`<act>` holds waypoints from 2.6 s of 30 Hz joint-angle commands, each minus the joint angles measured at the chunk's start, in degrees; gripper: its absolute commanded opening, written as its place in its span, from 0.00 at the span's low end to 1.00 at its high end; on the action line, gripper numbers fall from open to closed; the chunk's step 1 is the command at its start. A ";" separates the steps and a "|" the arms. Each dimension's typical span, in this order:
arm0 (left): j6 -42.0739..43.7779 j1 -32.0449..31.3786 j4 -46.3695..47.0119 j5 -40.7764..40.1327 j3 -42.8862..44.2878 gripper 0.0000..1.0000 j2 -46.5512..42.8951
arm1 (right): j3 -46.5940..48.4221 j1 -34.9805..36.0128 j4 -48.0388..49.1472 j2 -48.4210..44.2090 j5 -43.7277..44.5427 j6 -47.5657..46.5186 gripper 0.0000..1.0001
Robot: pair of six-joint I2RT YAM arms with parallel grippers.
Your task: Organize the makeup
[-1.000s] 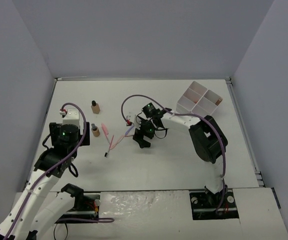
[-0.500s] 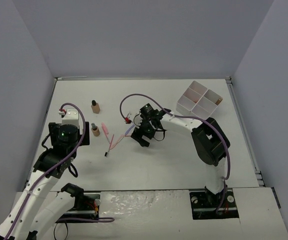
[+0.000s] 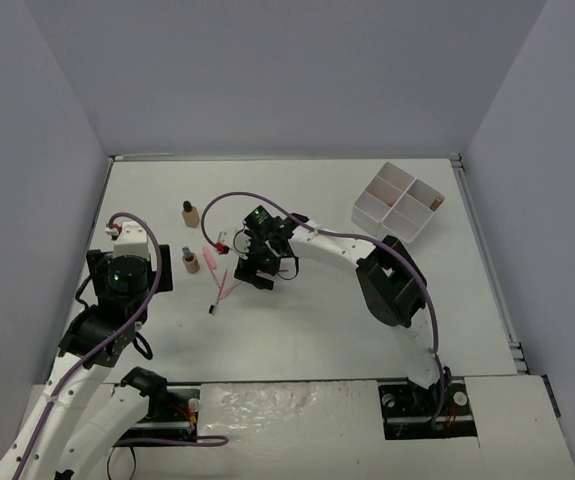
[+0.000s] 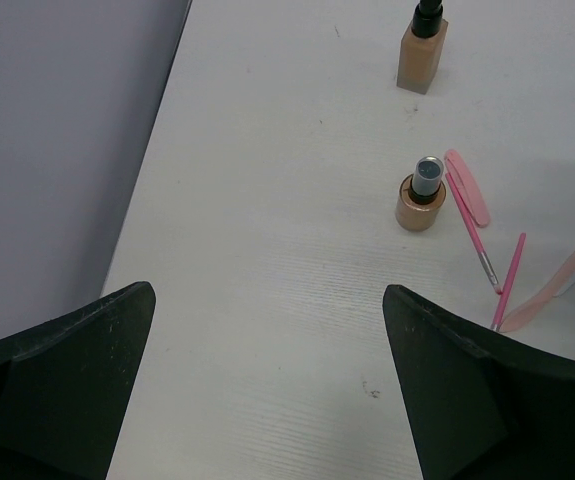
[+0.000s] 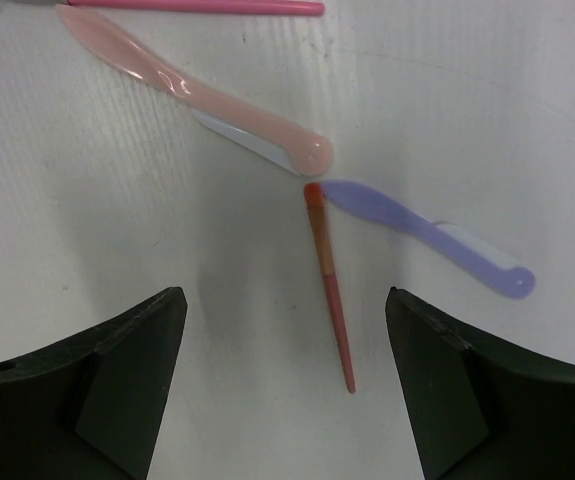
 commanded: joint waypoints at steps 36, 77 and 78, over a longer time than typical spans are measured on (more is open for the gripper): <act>0.01 1.06 3.37 -0.36 0.98 0.97 1.24 | 2.58 -10.27 -7.67 -7.93 -9.30 -0.63 0.00; 0.11 1.83 3.77 -0.44 0.65 0.97 2.36 | -22.85 -46.91 52.30 -17.30 -12.78 14.30 0.03; 0.14 1.83 3.81 -0.38 0.62 0.97 2.37 | -23.36 -46.91 52.37 -17.28 -12.66 13.99 0.04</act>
